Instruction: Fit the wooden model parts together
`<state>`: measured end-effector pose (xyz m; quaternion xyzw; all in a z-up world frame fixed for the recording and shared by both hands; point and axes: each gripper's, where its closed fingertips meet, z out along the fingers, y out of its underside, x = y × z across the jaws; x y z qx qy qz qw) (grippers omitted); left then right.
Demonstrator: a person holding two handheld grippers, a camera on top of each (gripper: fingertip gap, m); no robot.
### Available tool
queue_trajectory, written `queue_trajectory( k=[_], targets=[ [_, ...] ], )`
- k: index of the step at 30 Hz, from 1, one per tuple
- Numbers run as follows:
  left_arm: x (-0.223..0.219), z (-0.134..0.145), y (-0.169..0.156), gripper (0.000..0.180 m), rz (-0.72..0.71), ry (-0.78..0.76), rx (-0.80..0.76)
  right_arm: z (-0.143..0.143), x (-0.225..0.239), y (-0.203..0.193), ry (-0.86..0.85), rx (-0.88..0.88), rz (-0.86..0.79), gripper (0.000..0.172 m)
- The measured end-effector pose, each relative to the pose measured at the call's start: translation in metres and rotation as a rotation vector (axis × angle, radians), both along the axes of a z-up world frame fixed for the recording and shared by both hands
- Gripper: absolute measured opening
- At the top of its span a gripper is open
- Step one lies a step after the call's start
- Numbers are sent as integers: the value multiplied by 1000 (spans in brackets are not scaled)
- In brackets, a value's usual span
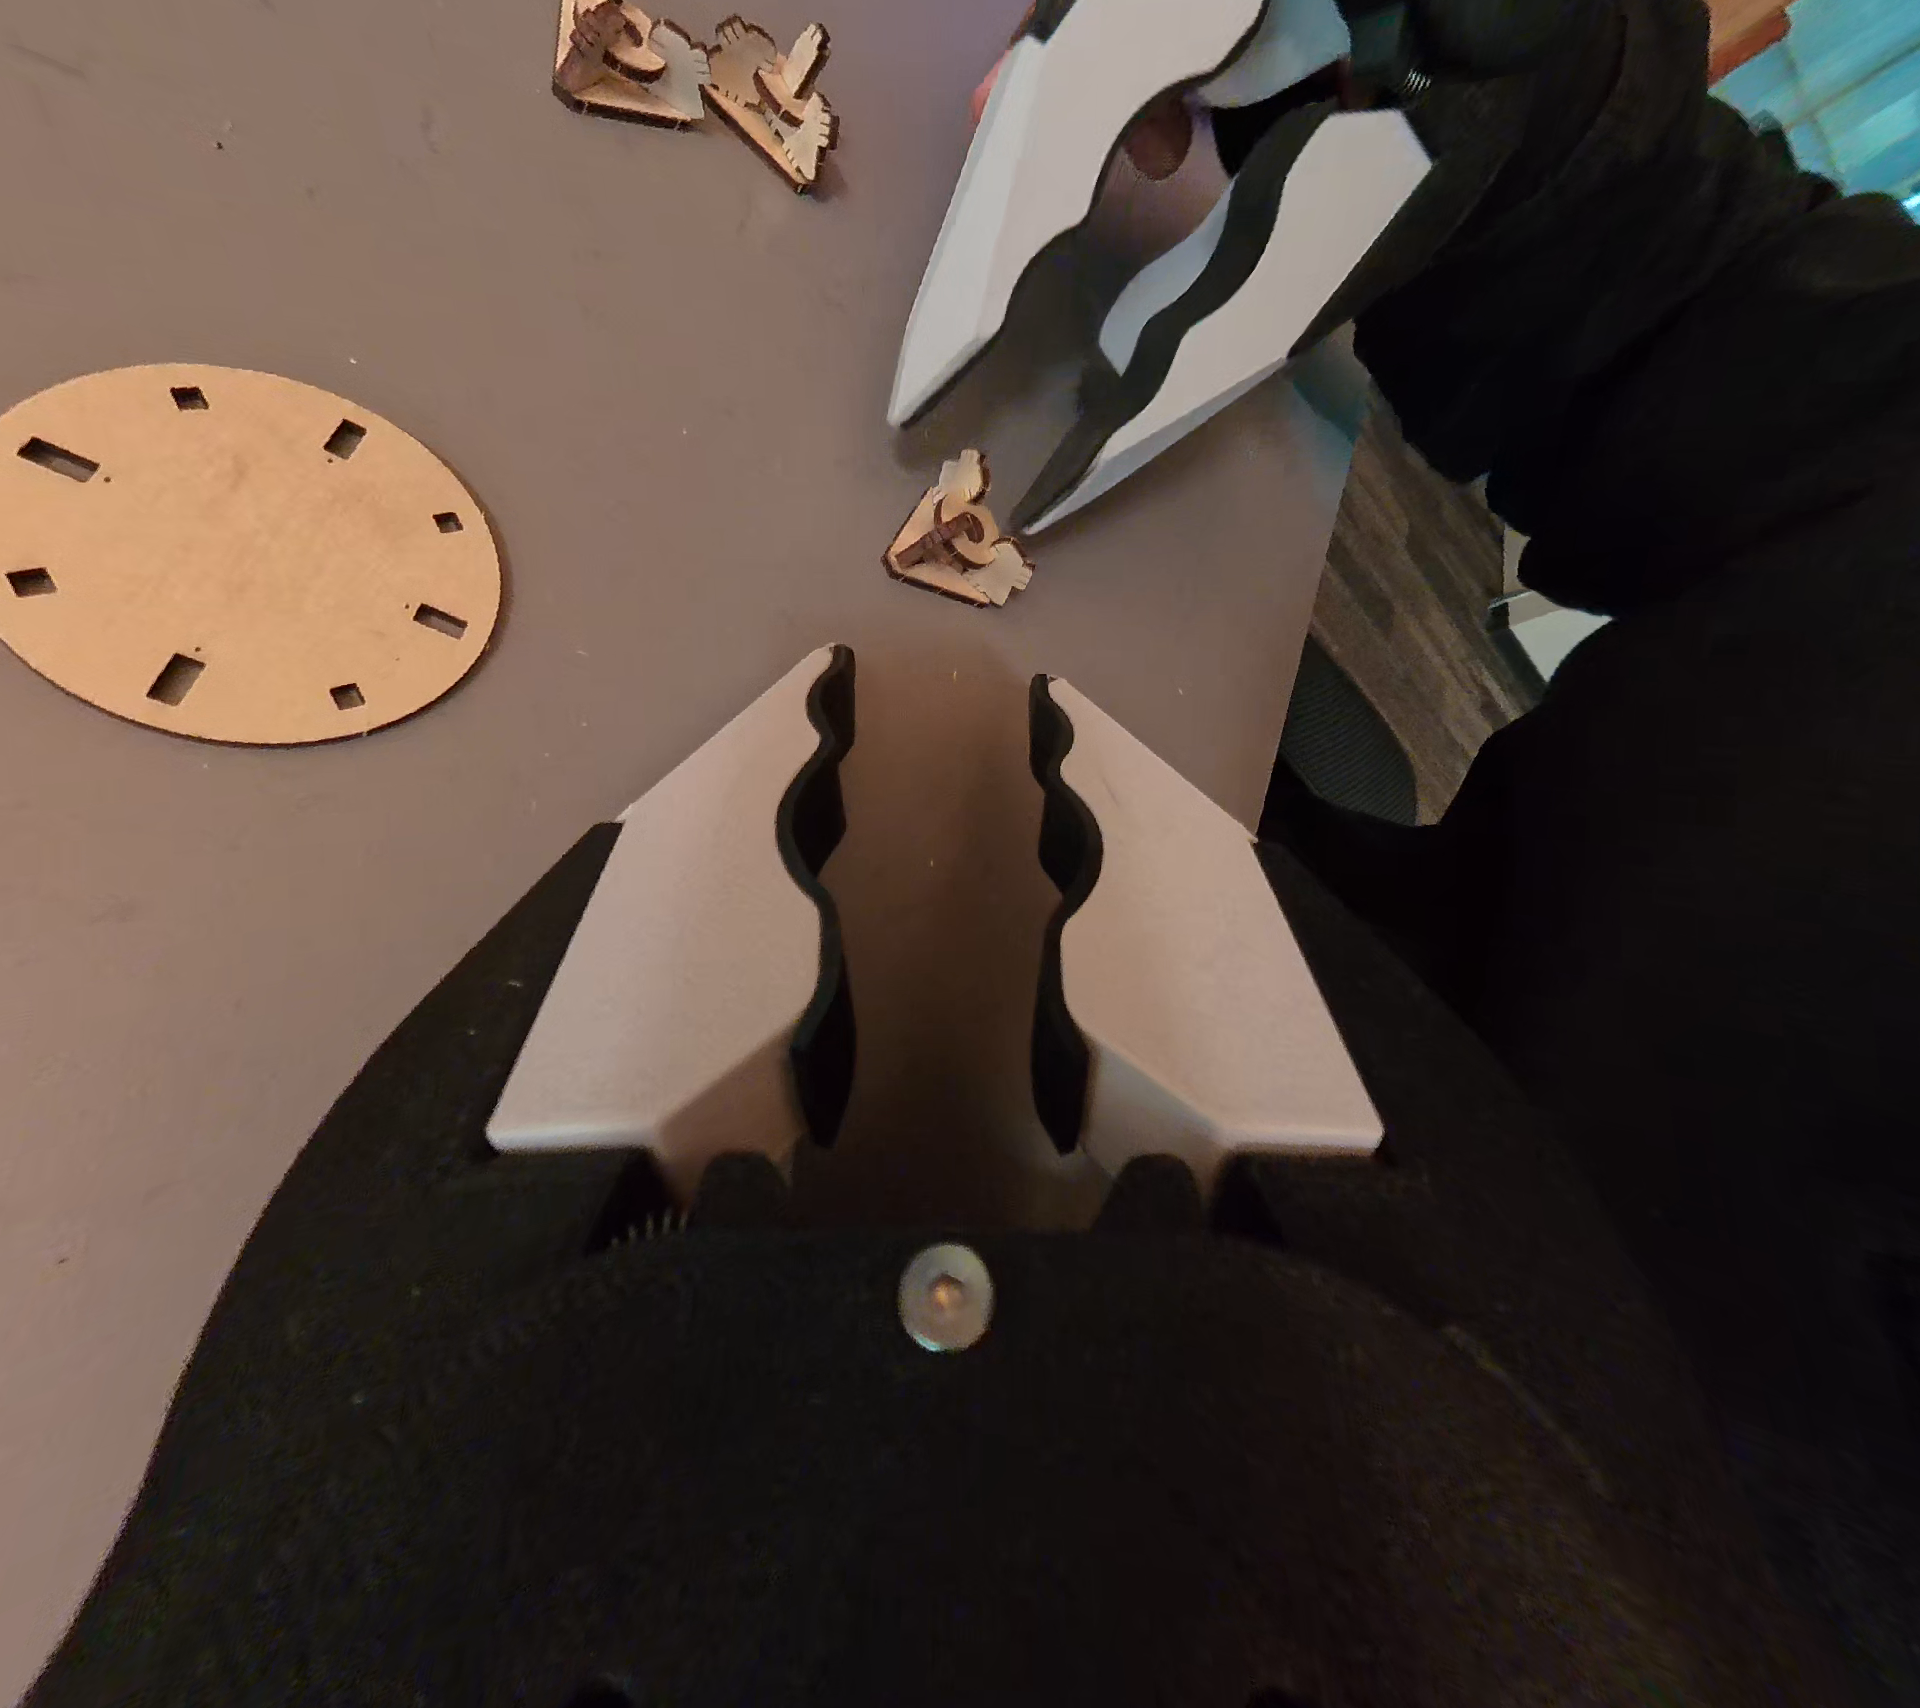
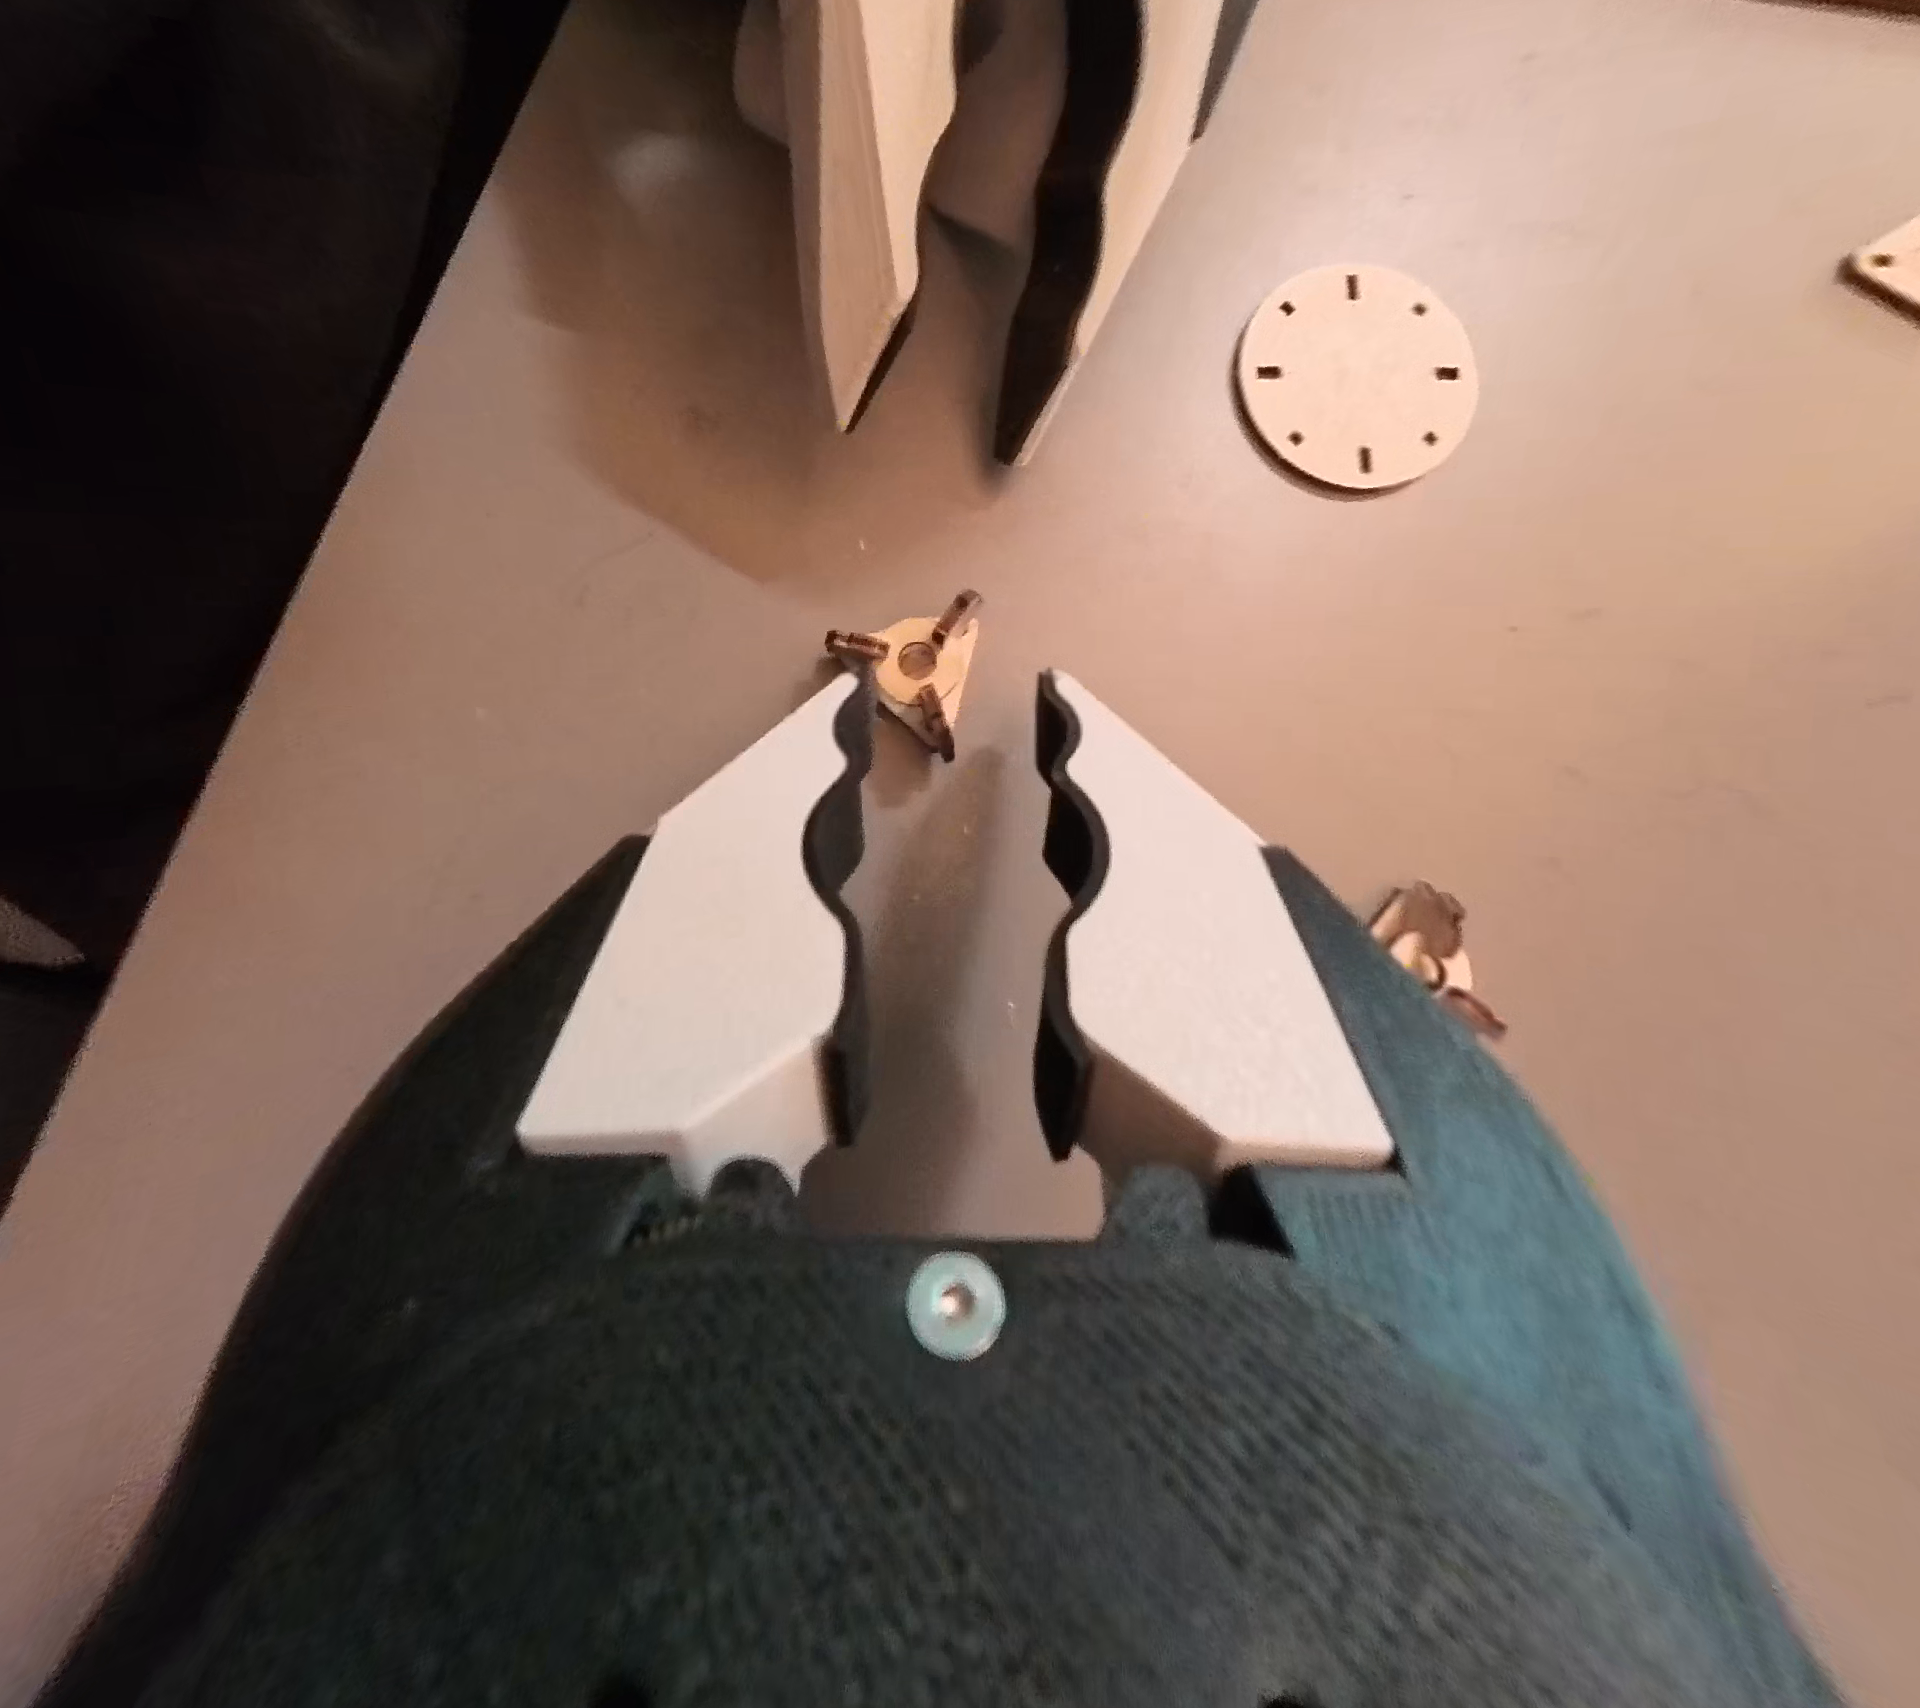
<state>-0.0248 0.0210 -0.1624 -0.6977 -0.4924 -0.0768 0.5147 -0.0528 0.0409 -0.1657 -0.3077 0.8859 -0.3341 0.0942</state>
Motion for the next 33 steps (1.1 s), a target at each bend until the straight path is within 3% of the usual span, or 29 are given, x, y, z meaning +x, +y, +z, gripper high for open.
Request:
queue_trajectory(
  k=[5,10,17,28,33],
  targets=[
    [-3,22,2,30,34,142,49,23,-7,-1,-290,-14,-262,41],
    [-5,19,11,31,23,139,24,31,-6,-1,-410,-107,-436,37],
    [-20,35,8,29,90,312,-39,6,-1,8,-270,-157,-562,27],
    [-30,6,17,30,60,118,-92,-9,-9,14,-108,-148,-541,5],
    [-32,1,20,30,46,61,-71,0,-12,12,-173,-176,-500,3]
  ],
)
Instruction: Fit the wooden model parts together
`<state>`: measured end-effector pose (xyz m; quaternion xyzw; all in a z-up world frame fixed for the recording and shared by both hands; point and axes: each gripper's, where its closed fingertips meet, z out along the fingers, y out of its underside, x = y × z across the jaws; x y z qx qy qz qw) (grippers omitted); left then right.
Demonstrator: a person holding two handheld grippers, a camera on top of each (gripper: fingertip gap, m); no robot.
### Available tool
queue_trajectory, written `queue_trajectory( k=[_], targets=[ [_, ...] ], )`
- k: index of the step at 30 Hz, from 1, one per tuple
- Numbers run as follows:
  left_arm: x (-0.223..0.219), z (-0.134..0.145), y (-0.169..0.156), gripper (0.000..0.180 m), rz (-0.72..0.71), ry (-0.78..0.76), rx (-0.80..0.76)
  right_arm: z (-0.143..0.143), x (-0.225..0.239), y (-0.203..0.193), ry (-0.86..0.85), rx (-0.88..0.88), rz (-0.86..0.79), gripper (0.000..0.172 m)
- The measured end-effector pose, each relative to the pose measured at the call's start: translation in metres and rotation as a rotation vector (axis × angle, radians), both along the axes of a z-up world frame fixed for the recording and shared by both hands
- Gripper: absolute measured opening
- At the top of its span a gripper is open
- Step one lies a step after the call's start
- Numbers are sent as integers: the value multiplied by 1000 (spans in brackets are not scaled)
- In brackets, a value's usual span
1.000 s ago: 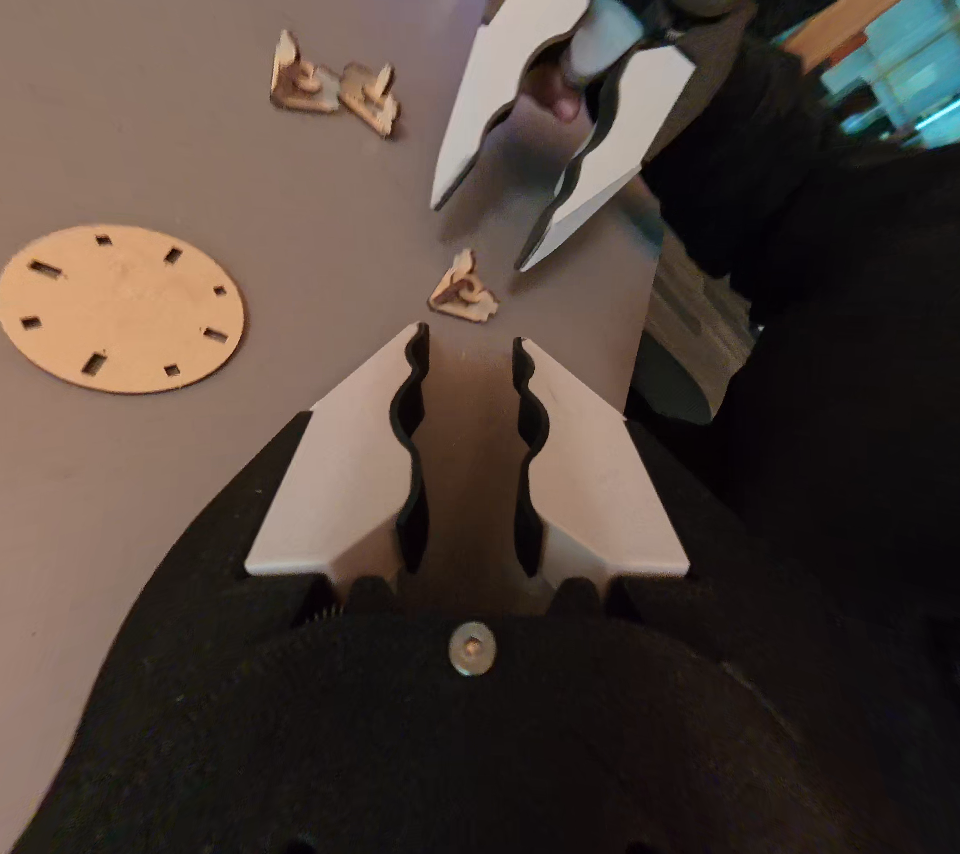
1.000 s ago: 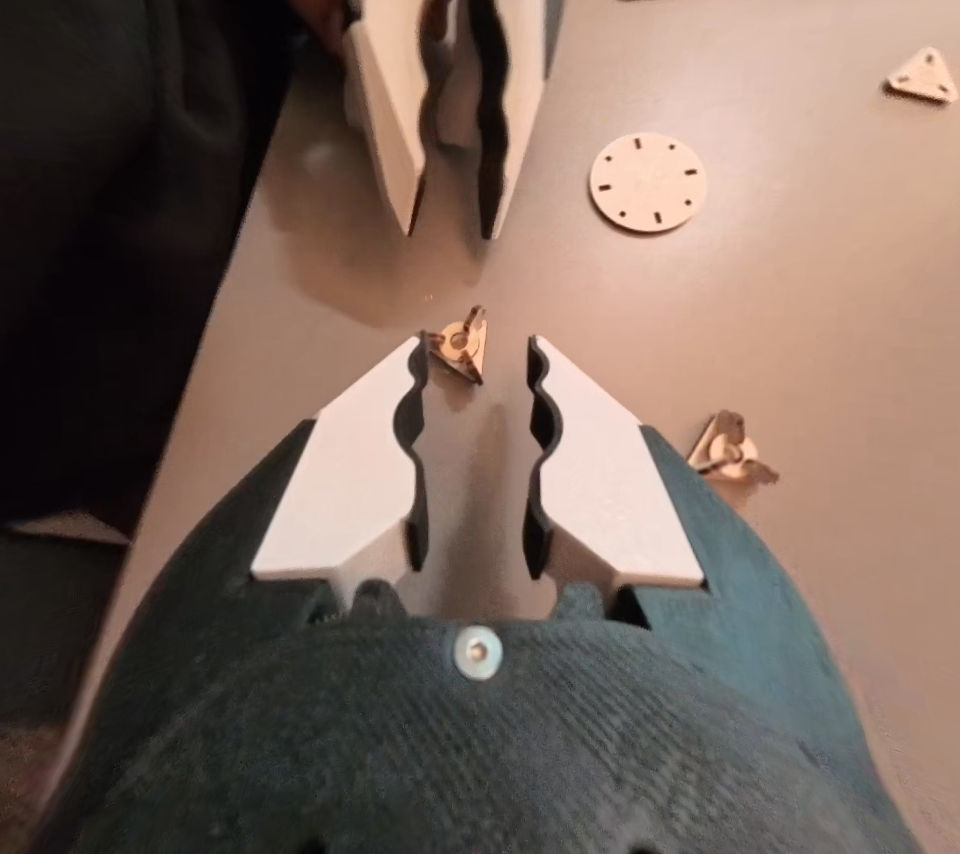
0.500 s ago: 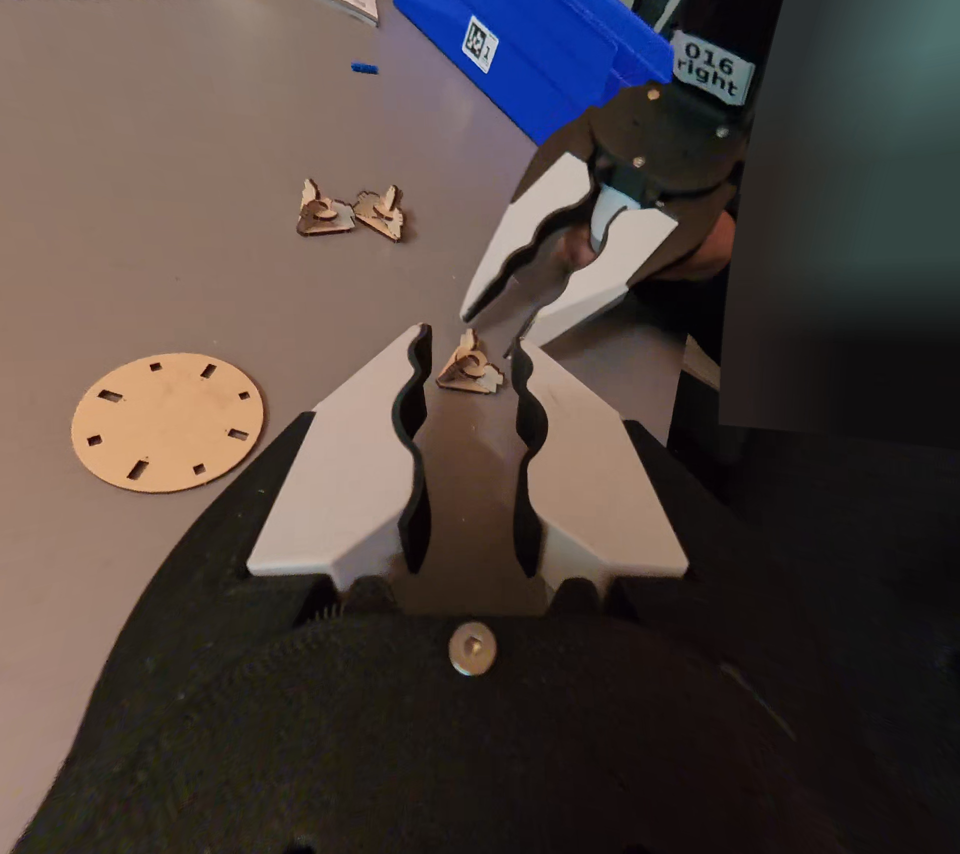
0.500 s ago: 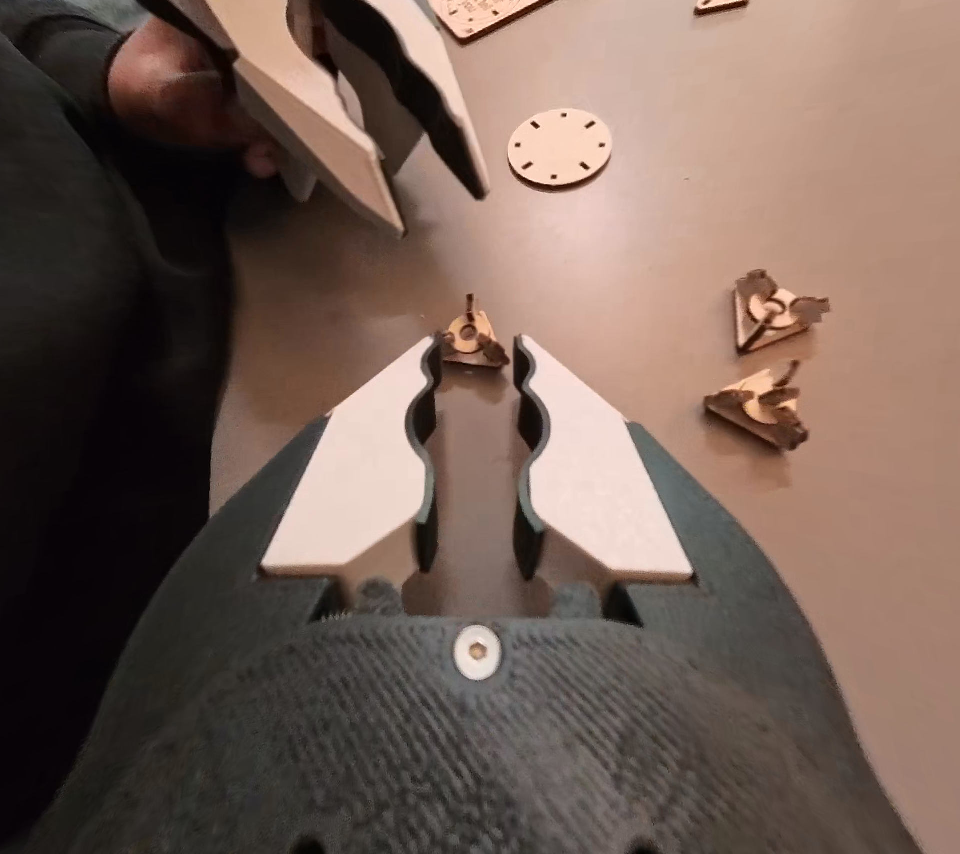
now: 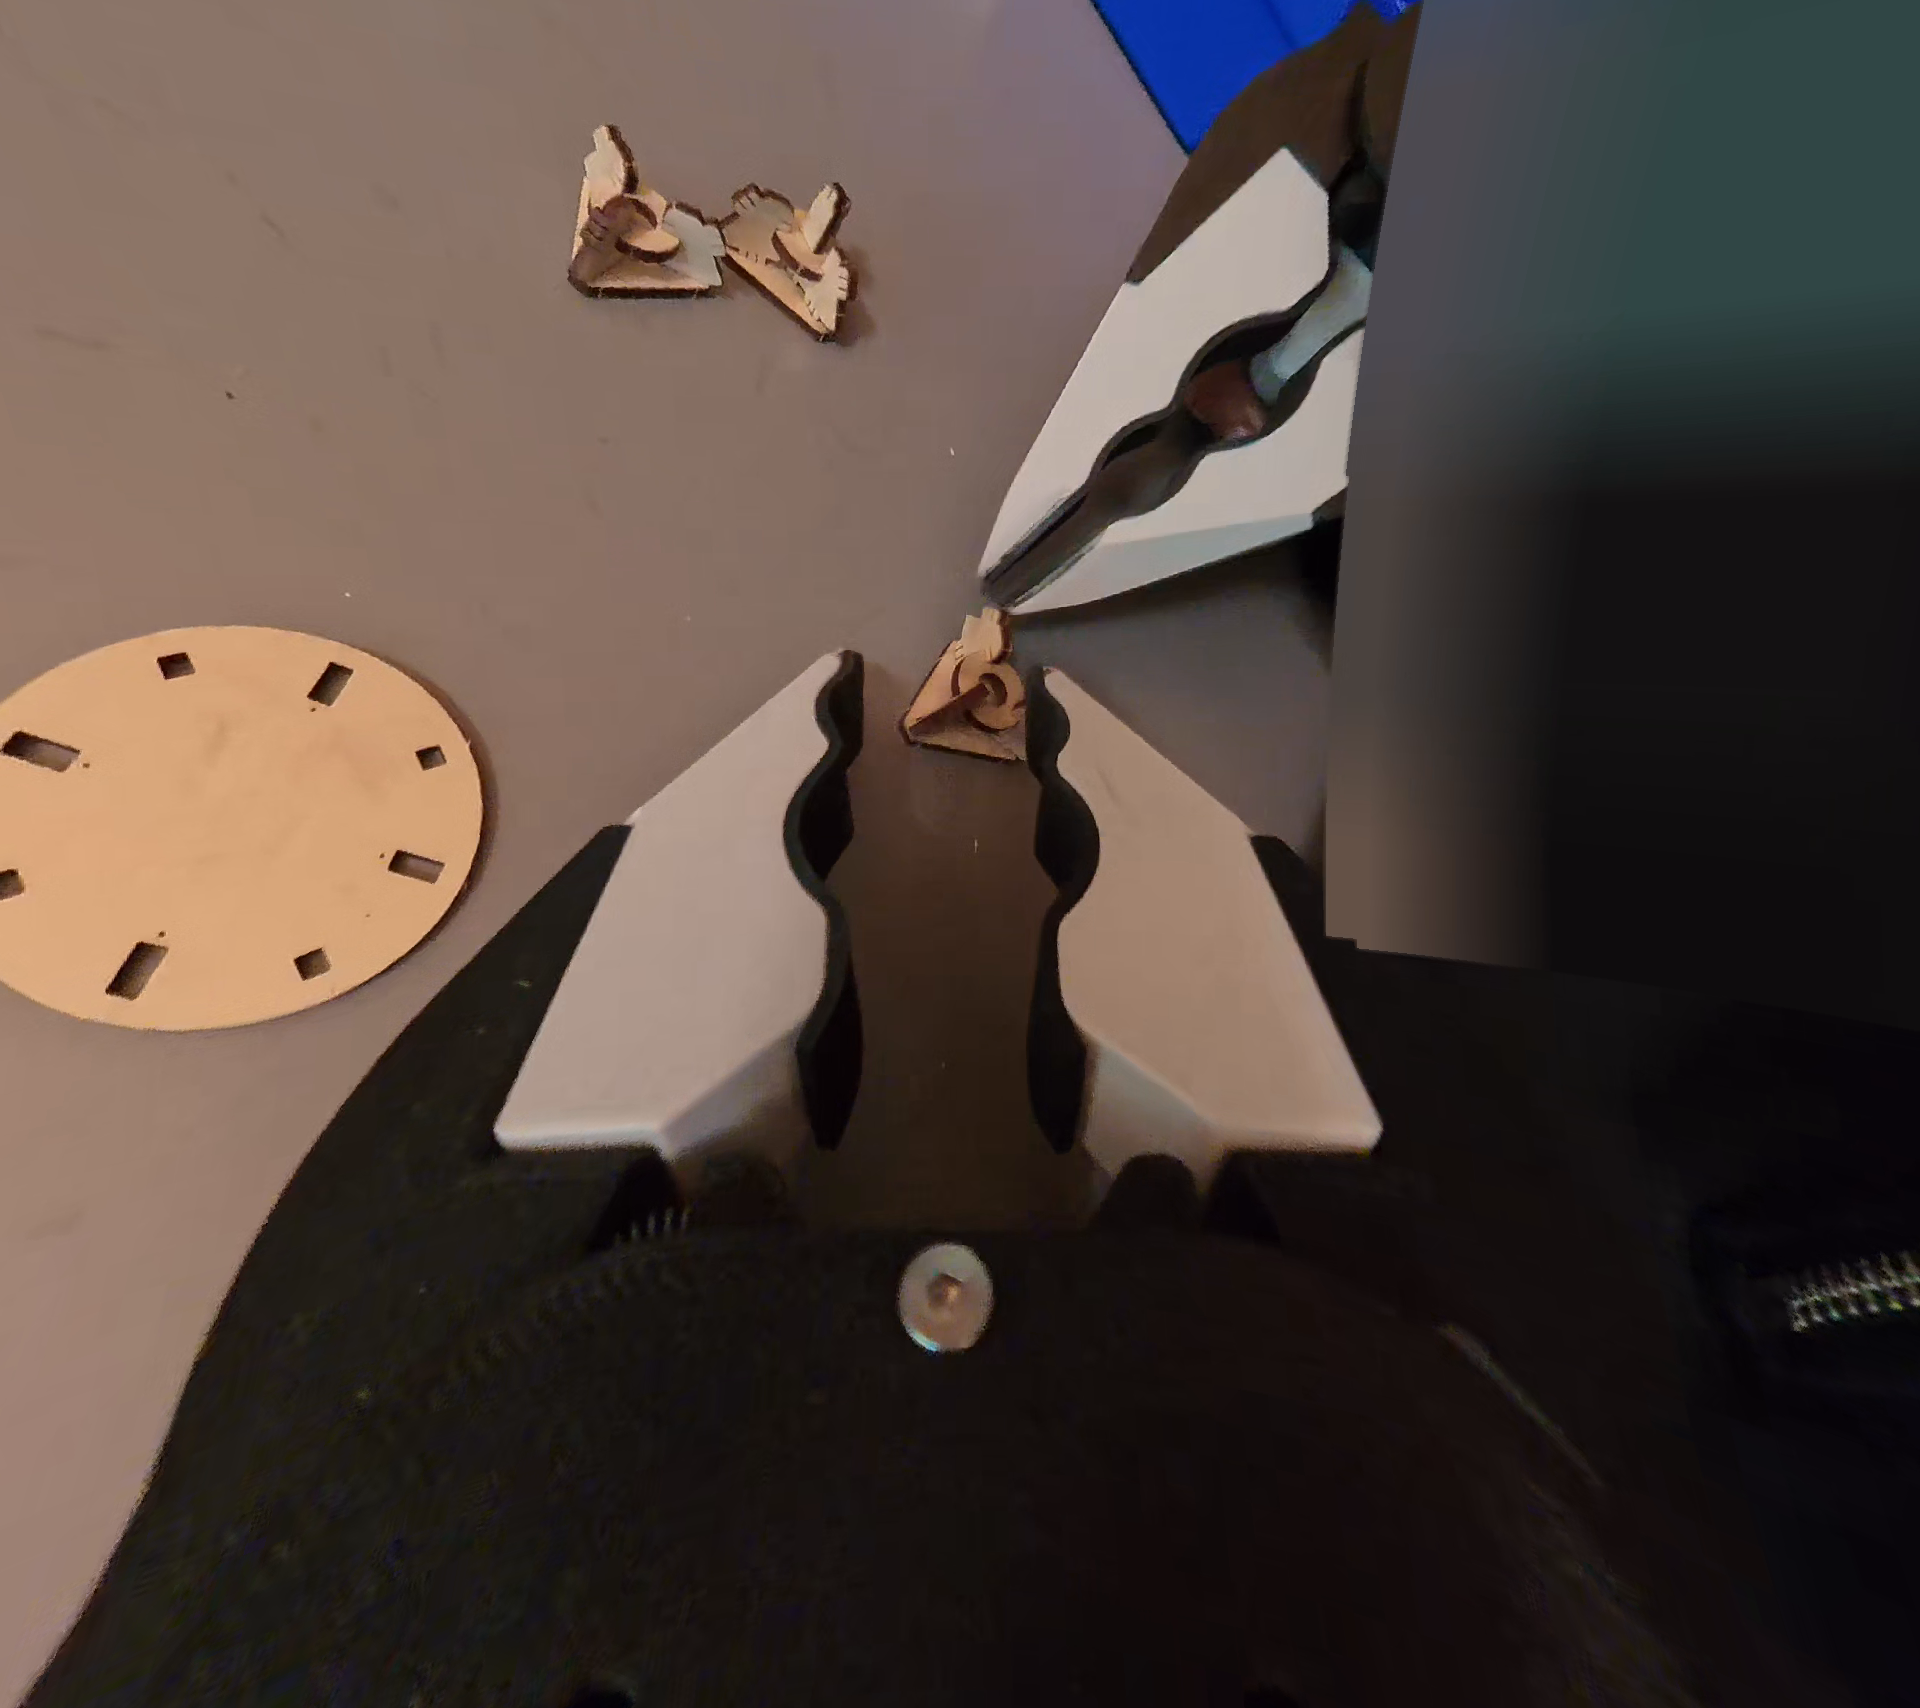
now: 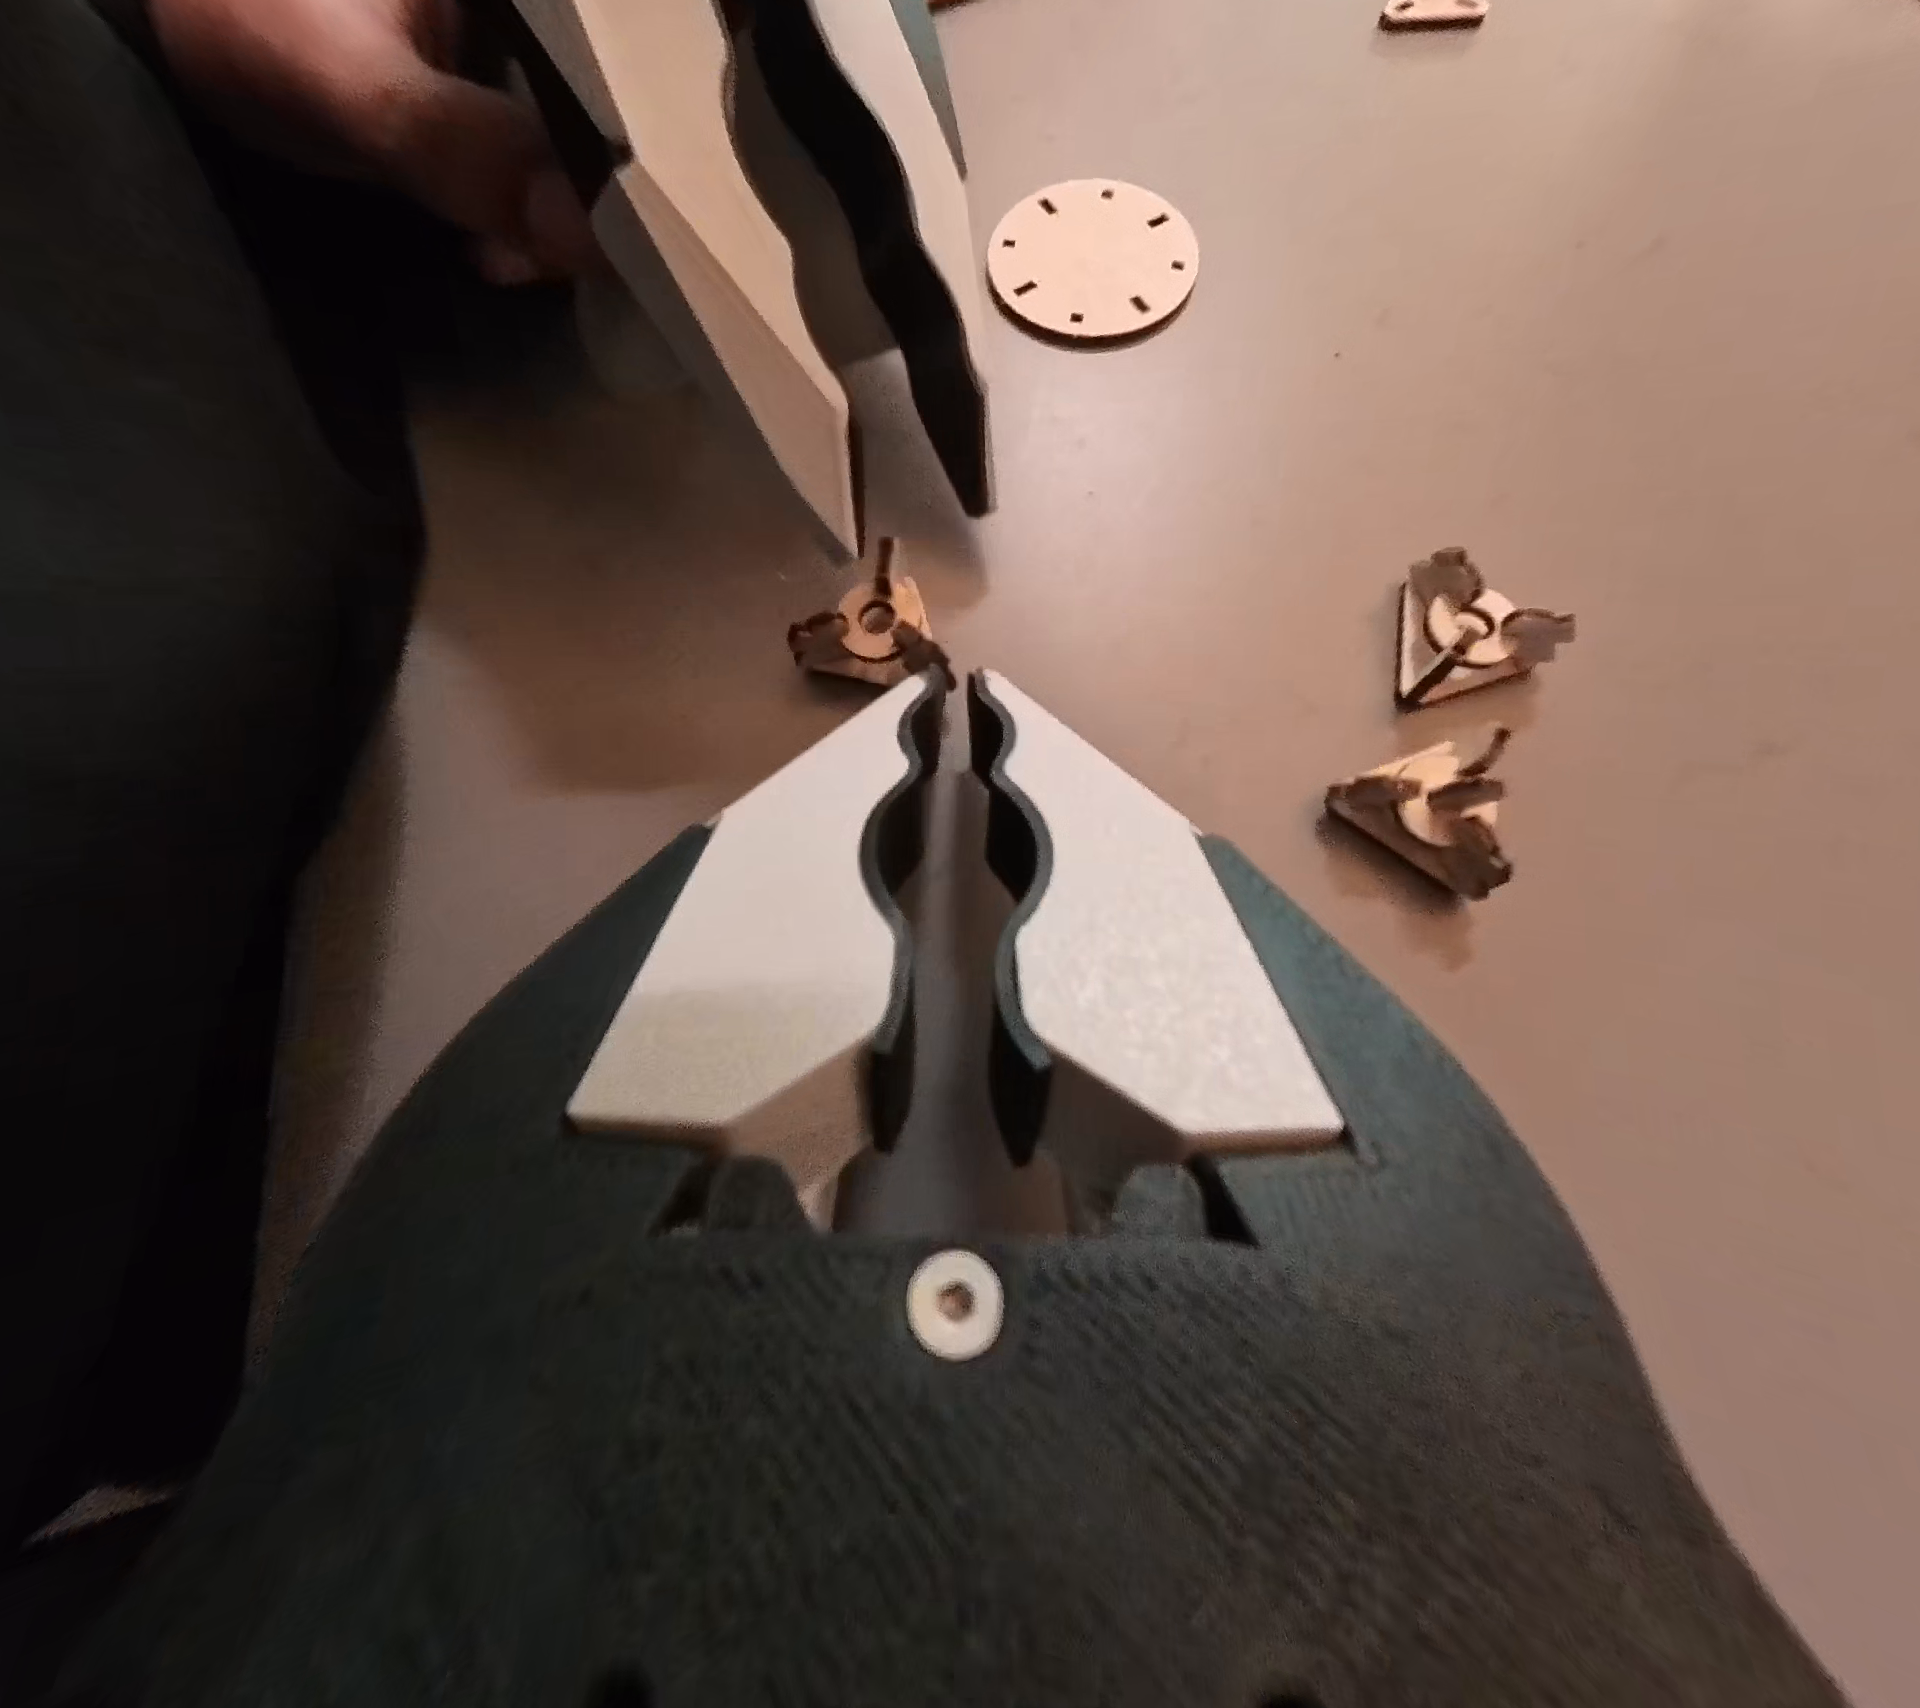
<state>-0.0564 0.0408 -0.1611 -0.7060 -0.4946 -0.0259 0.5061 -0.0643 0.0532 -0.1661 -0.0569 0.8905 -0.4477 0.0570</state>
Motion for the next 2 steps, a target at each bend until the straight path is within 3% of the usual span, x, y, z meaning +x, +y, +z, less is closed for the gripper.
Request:
queue_trajectory(
  k=[2],
  targets=[
    [0,-2,1,30,-10,-16,0,4,0,-1,-33,-19,22,2]
  ],
)
